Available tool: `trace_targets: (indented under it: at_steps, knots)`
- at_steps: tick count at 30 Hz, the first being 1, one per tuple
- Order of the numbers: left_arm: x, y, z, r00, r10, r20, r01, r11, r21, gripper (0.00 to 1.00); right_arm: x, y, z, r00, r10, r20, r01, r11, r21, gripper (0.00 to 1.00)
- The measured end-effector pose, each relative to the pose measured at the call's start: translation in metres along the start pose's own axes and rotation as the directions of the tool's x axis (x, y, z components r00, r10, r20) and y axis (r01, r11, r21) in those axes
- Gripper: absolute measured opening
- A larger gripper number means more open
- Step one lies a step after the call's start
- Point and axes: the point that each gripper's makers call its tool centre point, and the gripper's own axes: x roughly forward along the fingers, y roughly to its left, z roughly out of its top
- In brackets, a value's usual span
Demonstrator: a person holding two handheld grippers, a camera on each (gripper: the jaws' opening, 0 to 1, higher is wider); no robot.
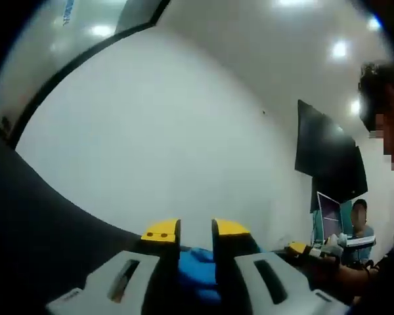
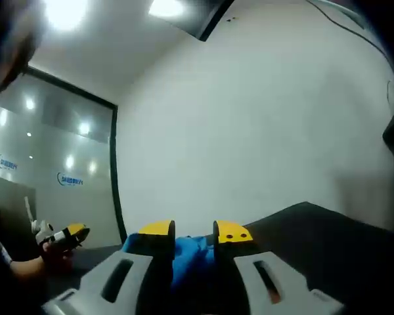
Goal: Spread out the cloth and fold it
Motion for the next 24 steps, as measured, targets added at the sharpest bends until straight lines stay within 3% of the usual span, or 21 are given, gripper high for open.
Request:
trace_targets:
  at_steps: [4, 12, 24]
  knots:
    - [0.002, -0.004, -0.012, 0.997, -0.014, -0.071, 0.015, 1.0, 0.025, 0.25, 0.0, 0.002, 0.001, 1.0, 0.003, 0.004, -0.003, 1.0, 0.001, 0.21]
    - [0.006, -0.013, -0.025, 0.989, -0.054, -0.138, 0.06, 0.997, 0.039, 0.25, 0.0, 0.003, 0.002, 1.0, 0.004, 0.003, -0.004, 1.0, 0.001, 0.21]
    - [0.004, -0.017, -0.034, 0.982, -0.057, -0.182, 0.077, 0.991, 0.106, 0.25, 0.0, 0.005, -0.003, 1.0, 0.01, -0.015, -0.01, 1.0, -0.003, 0.21]
